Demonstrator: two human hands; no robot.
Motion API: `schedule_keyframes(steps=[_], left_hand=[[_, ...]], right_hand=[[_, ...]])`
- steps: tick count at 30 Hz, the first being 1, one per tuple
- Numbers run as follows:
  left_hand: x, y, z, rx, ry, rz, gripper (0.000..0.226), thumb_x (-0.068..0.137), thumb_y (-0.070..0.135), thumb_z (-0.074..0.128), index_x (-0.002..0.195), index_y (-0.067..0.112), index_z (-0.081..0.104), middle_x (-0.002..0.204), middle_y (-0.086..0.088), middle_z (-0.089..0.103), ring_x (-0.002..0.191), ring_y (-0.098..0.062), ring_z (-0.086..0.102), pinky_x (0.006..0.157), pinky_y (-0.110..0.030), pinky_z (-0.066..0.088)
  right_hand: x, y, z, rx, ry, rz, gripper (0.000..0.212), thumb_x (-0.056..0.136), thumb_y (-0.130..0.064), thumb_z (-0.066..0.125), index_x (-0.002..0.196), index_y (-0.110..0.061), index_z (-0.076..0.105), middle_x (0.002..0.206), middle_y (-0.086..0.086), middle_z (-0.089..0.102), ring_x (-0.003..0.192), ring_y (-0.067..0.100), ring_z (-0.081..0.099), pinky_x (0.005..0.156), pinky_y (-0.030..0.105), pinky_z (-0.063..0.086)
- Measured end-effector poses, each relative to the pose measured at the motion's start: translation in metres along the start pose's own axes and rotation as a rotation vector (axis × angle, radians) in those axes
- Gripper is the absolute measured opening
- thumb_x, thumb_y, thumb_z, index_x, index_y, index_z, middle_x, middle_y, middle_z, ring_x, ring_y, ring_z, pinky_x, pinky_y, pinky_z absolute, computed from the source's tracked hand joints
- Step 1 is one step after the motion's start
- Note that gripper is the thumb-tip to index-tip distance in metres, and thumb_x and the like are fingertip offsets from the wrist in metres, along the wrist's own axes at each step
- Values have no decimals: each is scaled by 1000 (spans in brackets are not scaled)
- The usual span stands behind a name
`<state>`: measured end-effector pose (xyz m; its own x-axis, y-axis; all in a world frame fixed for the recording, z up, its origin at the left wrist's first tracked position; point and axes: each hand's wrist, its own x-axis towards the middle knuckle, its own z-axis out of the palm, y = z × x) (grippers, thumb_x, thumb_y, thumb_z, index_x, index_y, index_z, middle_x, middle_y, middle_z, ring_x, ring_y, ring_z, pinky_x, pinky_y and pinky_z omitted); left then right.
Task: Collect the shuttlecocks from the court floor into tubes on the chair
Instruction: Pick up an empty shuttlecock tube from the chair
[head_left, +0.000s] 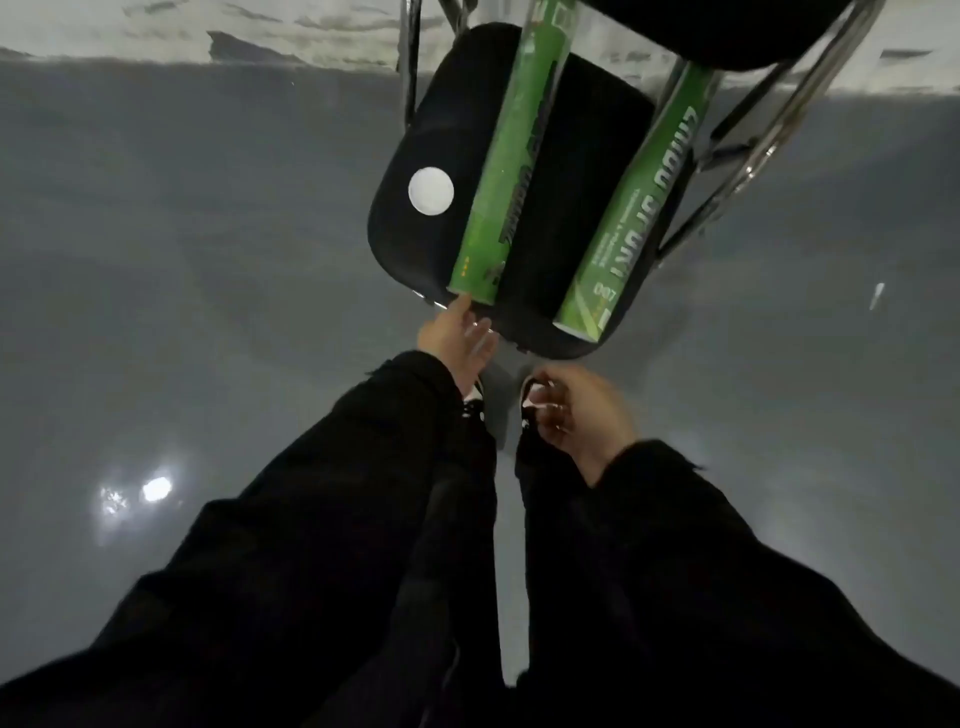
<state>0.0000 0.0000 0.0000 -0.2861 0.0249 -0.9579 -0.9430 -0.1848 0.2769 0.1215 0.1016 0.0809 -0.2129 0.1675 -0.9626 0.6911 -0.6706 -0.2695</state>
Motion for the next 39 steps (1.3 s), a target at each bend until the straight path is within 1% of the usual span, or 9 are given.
schedule_keyframes(steps=[4, 7, 12, 22, 25, 29, 32, 36, 39], left_hand=[[25, -3, 22, -137, 47, -41, 34, 99, 24, 69, 130, 13, 59, 128, -13, 60, 105, -21, 66, 68, -33, 55], [34, 1, 28, -125, 69, -45, 17, 103, 21, 64, 118, 14, 59, 103, -8, 61, 81, -16, 62, 65, -29, 54], [13, -2, 24, -122, 48, 14, 4, 106, 16, 57, 108, 12, 57, 90, -5, 58, 83, -17, 68, 71, -31, 58], [-132, 9, -2, -52, 137, 330, 21, 105, 8, 57, 84, 12, 53, 81, -7, 52, 71, -15, 52, 80, -35, 51], [-178, 12, -30, -12, 199, 472, 31, 103, 8, 58, 75, 15, 48, 75, -4, 50, 72, -14, 52, 76, -34, 51], [-234, 14, -82, 127, 309, 667, 19, 102, 13, 61, 86, 22, 64, 85, 2, 66, 87, -19, 63, 86, -42, 58], [-280, 10, -124, 229, 440, 816, 21, 93, 35, 62, 84, 16, 65, 80, 0, 63, 79, -19, 60, 85, -52, 58], [-334, -8, -167, 391, 609, 984, 32, 97, 36, 56, 80, 9, 57, 66, 7, 52, 61, -8, 48, 62, -31, 40], [-367, -35, -198, 533, 729, 1041, 30, 104, 28, 57, 78, 14, 52, 61, 11, 46, 55, -5, 45, 52, -18, 31]], right_hand=[[21, 4, -24, -17, 23, 68, 17, 100, -26, 58, 100, -13, 70, 70, 1, 64, 53, 10, 54, 56, 24, 46], [23, -5, -25, -26, 25, 87, 16, 99, -26, 58, 99, -14, 69, 70, 0, 64, 52, 9, 54, 53, 23, 47], [13, -22, -13, -76, -13, 67, 13, 99, -22, 58, 98, -14, 68, 71, 2, 62, 55, 12, 51, 55, 24, 43], [-65, -54, -6, -186, -96, -181, 12, 100, -16, 56, 100, -10, 66, 70, 4, 59, 48, 9, 47, 48, 21, 40], [-90, -66, -2, -368, -132, -323, 14, 100, -17, 58, 89, -15, 67, 71, 3, 60, 48, 8, 51, 54, 24, 44], [-127, -65, 27, -967, -242, -724, 5, 95, -25, 63, 97, -22, 67, 83, -5, 68, 77, 17, 64, 77, 35, 53], [-166, -47, 61, -1323, -320, -1035, 36, 88, -25, 67, 124, -24, 60, 117, 3, 62, 104, 24, 62, 93, 37, 50], [-207, -6, 102, -1440, -487, -1356, 98, 80, -25, 79, 160, -27, 21, 157, 16, 37, 145, 32, 34, 120, 43, 29], [-230, 38, 120, -1577, -630, -1409, 111, 80, -32, 82, 162, -28, 8, 164, 14, 28, 151, 32, 26, 122, 46, 24]])
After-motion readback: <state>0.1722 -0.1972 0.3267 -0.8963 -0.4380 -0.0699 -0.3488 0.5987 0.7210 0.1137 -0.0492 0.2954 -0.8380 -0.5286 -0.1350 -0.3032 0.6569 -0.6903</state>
